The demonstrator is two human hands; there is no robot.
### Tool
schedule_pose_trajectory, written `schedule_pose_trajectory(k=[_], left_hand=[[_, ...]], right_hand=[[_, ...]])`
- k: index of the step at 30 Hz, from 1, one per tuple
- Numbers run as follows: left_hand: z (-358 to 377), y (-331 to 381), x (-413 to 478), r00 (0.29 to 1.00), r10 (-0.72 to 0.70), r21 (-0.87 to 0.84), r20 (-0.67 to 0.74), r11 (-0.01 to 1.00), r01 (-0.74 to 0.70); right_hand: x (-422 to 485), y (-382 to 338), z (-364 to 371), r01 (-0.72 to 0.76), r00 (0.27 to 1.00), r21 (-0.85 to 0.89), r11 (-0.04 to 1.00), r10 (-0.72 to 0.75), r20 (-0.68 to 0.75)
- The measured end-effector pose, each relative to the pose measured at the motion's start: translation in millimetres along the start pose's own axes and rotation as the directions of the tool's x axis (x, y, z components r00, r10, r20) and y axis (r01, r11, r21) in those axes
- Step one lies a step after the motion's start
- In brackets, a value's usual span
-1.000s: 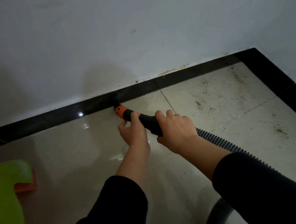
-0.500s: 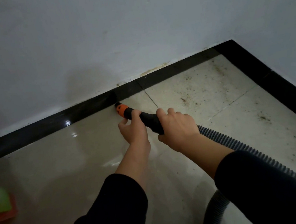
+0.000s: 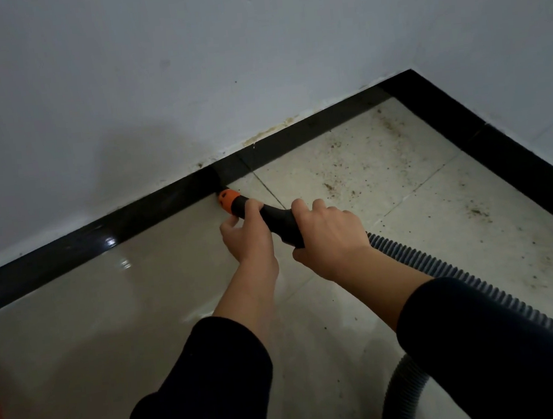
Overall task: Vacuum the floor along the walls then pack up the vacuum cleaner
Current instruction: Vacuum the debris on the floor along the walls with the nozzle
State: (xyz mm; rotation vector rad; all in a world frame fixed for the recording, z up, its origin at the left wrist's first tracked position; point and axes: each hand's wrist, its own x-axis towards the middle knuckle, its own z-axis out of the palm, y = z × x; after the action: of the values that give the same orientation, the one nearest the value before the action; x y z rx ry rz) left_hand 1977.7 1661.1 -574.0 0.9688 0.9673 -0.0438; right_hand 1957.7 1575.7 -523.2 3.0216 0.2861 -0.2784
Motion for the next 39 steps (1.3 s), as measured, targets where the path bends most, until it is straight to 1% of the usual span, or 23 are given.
schedule_pose_trajectory(k=[10,18,22,28,39], left_hand=[[17.6,-12.7,-2.3,0.998,-0.022,0.042,0.066,0.999,0.019],[32.1,-18.3,-2.6,0.991,-0.082,0.082,0.105,0.994,0.073],[33.0,-16.3,3.0,0.992,-0.071,0.085,0.104,0.994,0.063],[30.1,-9.2,18.4,0.995,-0.019,0.072,0.102,0.997,0.012],[34.9,-19.8,15.4,0.992,-0.031,0.082,0.119,0.996,0.021]], right_hand=[[-4.7,19.3,-0.2,-0.064,0.997,-0.019,0.998,0.065,0.044],[-10.5,31.6,-1.8,-0.117,0.991,-0.046,0.992,0.120,0.064],[-4.8,30.3,-3.4,-0.112,0.992,-0.040,0.993,0.114,0.046],[8.8,19.2,0.6,-0.103,0.994,-0.016,0.995,0.103,0.019],[2.4,27.2,9.5,-0.137,0.991,-0.013,0.991,0.137,0.011]])
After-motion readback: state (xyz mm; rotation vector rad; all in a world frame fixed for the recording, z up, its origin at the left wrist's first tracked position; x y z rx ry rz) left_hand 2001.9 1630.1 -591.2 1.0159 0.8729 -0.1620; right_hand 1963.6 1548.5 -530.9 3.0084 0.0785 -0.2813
